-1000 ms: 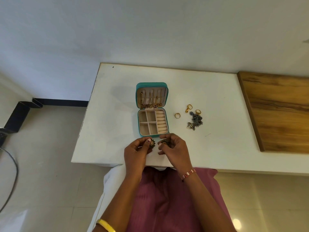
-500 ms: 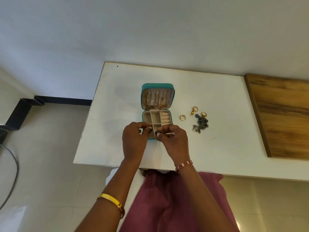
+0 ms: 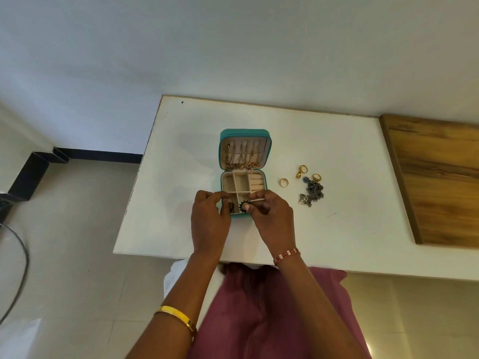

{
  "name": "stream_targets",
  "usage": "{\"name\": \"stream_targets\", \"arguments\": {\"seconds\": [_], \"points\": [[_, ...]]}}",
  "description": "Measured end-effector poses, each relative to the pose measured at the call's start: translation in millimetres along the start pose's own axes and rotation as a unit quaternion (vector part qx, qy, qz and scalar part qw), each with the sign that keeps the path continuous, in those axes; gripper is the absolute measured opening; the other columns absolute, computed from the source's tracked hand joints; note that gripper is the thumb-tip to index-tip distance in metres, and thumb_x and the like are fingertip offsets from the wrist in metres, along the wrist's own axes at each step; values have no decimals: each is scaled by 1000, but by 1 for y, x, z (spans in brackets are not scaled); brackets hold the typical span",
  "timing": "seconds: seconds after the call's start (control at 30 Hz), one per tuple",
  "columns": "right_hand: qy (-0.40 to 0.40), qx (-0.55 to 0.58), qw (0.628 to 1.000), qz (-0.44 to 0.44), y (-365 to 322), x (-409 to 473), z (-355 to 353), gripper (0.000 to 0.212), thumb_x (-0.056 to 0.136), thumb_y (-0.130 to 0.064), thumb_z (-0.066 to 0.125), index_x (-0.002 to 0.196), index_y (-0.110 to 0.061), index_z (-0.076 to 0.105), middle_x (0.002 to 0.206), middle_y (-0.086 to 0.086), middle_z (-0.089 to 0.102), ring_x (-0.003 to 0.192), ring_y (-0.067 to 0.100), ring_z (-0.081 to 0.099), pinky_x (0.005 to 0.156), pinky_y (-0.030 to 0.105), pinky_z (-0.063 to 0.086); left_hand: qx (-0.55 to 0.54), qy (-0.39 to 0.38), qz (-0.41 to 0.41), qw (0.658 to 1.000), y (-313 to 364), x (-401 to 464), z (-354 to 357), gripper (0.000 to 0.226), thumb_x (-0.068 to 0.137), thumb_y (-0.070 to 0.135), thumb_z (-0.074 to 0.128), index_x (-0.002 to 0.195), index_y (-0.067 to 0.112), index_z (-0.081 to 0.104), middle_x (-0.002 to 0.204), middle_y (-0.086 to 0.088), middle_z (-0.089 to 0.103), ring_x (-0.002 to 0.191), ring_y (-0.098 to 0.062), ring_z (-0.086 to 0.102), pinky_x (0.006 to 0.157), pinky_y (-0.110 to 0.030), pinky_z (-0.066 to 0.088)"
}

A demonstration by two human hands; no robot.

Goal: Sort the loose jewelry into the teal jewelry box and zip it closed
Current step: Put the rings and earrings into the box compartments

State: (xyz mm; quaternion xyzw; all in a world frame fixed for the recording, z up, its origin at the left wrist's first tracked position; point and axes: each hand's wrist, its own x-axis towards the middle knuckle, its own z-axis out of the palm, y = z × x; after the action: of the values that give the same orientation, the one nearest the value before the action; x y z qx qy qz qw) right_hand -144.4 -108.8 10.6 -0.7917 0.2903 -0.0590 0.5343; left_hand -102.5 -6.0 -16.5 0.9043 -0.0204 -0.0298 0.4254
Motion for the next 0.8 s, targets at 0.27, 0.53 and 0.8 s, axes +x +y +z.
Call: {"name": "stream_targets", "arguments": {"seconds": [0.27, 0.53, 0.8], "points": [[-31, -100, 993, -53, -9, 11, 16, 5, 78, -9, 69, 83, -9, 68, 90, 7, 69, 86, 18, 61, 73, 22, 45, -112, 36, -72, 990, -11, -17, -5, 29, 89, 5, 53, 116, 14, 60, 103, 3, 58, 81, -6, 54, 64, 6, 36], [-79, -269, 953, -113, -10, 18, 23, 14, 84, -13, 61, 95, -8, 69, 103, 13, 60, 102, 25, 49, 81, 29, 43, -112, 16, -61, 992, -16, -17, -3, 30, 88, 3, 53, 116, 12, 61, 112, -8, 65, 87, -8, 56, 70, 4, 36], [-67, -332, 927, -162, -15, 19, 27, 20, 90, -16, 52, 106, -7, 62, 108, 12, 61, 100, 26, 52, 81, 31, 41, -106, 13, -48, 993, -17, -17, -2, 30, 87, 1, 53, 114, 11, 62, 111, -7, 65, 87, -8, 56, 69, 8, 33]]}}
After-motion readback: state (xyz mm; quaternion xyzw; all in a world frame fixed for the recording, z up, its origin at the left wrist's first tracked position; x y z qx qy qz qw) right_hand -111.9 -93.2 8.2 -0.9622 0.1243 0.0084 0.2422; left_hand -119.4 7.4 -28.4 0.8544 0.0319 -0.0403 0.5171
